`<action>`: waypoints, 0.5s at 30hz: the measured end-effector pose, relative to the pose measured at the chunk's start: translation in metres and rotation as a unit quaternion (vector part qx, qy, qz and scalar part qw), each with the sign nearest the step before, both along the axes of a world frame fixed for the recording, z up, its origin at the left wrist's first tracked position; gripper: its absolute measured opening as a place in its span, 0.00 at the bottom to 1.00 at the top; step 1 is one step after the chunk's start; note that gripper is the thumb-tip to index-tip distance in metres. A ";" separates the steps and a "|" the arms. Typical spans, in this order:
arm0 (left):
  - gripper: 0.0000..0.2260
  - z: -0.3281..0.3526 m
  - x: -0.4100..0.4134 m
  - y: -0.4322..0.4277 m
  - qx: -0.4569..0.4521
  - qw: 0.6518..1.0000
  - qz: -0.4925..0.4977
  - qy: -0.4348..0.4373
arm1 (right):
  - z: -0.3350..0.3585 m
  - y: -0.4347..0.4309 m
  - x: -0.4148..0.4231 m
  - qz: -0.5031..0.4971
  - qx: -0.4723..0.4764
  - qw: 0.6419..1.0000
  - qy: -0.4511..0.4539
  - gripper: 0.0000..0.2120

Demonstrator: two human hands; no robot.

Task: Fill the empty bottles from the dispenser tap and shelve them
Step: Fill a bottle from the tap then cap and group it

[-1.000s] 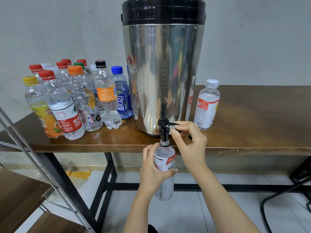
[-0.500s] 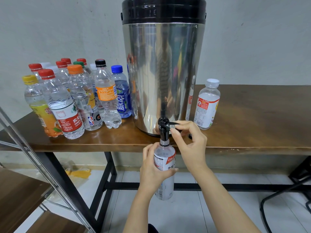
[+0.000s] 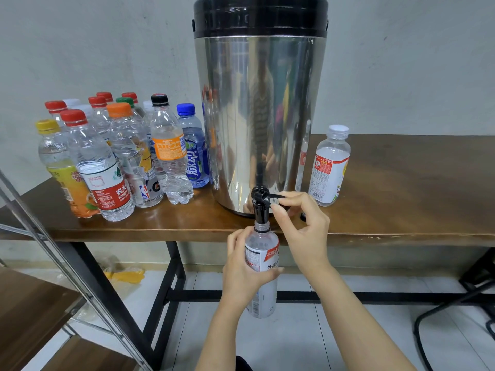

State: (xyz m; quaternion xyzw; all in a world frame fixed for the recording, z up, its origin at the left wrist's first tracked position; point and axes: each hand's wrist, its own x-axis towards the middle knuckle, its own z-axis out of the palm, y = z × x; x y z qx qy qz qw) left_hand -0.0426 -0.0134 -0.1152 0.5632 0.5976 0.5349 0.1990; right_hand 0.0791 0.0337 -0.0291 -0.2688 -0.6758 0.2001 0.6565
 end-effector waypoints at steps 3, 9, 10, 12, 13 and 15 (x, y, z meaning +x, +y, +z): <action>0.40 0.000 0.000 0.000 0.002 1.000 -0.003 0.000 | -0.001 0.001 0.000 0.001 -0.002 1.000 0.002 0.09; 0.40 -0.003 -0.001 0.001 0.000 1.000 -0.003 -0.001 | 0.000 -0.001 0.001 0.003 -0.007 1.000 -0.001 0.08; 0.40 -0.003 -0.001 0.002 -0.002 1.000 -0.003 0.000 | 0.001 -0.001 0.001 0.003 -0.006 1.000 -0.001 0.08; 0.41 -0.004 -0.001 0.002 -0.006 1.000 -0.002 -0.001 | 0.001 -0.001 0.001 0.005 -0.006 1.000 -0.001 0.07; 0.41 -0.004 -0.001 0.002 -0.007 1.000 -0.001 0.000 | 0.001 -0.001 0.001 0.006 -0.006 1.000 -0.001 0.06; 0.42 -0.004 -0.001 0.001 -0.007 1.000 -0.001 0.001 | 0.001 -0.001 0.001 0.007 -0.005 1.000 -0.002 0.05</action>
